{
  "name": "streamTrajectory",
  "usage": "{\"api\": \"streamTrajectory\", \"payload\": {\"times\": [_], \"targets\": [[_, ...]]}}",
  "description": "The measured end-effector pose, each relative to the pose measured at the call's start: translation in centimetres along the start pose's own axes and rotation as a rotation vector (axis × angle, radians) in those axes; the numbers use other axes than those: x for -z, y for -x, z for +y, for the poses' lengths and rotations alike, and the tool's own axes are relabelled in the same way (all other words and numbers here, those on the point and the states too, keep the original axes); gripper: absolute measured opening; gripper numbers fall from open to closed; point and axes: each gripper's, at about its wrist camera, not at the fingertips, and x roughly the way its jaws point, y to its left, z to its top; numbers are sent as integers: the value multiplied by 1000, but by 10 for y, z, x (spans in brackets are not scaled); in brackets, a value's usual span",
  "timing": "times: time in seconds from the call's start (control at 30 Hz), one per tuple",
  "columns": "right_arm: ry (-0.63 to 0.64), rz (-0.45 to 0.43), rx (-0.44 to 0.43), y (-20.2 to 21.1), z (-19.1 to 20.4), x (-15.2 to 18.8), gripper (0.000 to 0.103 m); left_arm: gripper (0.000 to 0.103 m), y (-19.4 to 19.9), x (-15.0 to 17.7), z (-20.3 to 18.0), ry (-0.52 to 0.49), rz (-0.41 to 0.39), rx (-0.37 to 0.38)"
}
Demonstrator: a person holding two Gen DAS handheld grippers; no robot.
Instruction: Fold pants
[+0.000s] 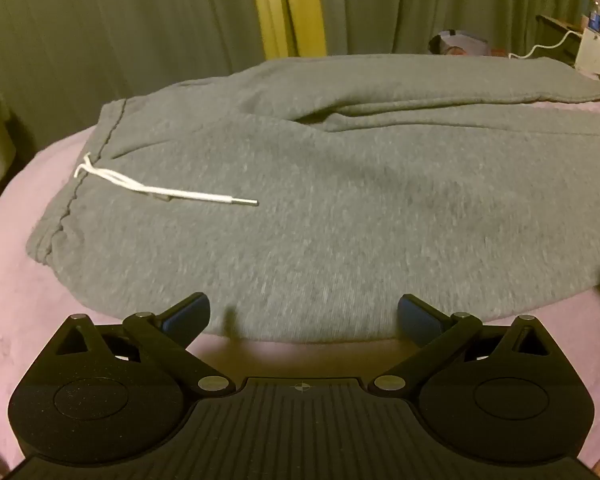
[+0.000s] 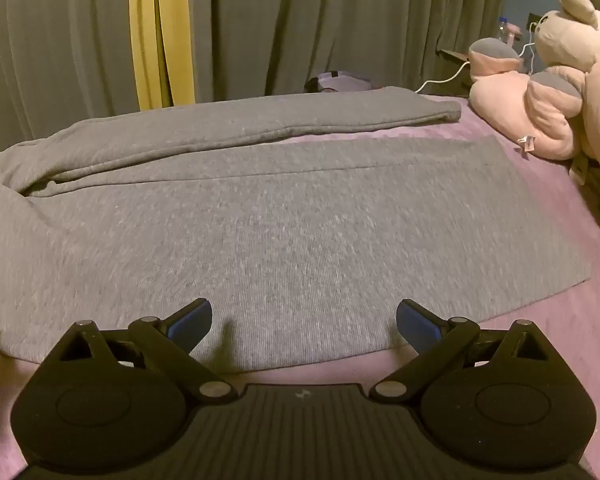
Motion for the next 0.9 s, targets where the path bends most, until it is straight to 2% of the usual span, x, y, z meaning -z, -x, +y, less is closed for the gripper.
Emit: {"api": "streamTrajectory", "payload": {"times": [0.9], "targets": [[7,3,8,-2,1,1,99,103,-3,6,2,16,13,11]]}}
